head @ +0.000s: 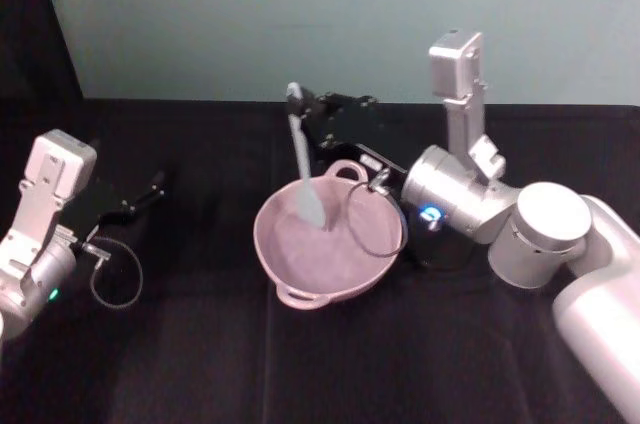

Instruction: Use the one hand to pick up the spoon and stir the clear water in the bowl.

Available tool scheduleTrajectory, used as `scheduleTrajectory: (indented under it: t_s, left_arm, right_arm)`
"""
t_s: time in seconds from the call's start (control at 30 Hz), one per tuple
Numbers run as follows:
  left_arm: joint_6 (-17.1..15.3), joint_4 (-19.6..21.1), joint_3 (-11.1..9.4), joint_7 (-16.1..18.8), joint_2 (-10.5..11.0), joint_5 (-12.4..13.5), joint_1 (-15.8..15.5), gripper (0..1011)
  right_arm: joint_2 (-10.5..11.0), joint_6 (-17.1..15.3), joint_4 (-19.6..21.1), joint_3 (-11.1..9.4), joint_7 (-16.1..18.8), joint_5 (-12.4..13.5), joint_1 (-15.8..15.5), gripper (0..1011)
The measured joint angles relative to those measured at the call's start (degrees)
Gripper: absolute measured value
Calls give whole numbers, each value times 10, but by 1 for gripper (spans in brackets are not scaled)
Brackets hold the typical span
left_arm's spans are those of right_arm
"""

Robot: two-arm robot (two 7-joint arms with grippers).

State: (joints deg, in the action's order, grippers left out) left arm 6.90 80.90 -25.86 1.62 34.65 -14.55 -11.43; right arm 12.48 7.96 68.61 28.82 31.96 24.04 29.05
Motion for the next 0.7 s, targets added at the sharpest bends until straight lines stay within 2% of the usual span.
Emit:
scheduleTrajectory:
  t_s: [0.23, 0.37, 0.5, 0.7]
  left_arm:
    - [0, 0, 0, 0, 0, 0, 0, 1011]
    - [0, 0, 0, 0, 0, 0, 0, 1011]
    - [0, 0, 0, 0, 0, 0, 0, 1011]
    - [0, 0, 0, 0, 0, 0, 0, 1011]
  right_arm:
    - [22, 0, 16, -25, -17, 1, -15, 108]
    - [41, -5, 47, -40, -25, 2, -36, 108]
    - [55, -12, 74, -45, -28, 1, -54, 108]
    - [66, -21, 113, -43, -30, -3, -79, 108]
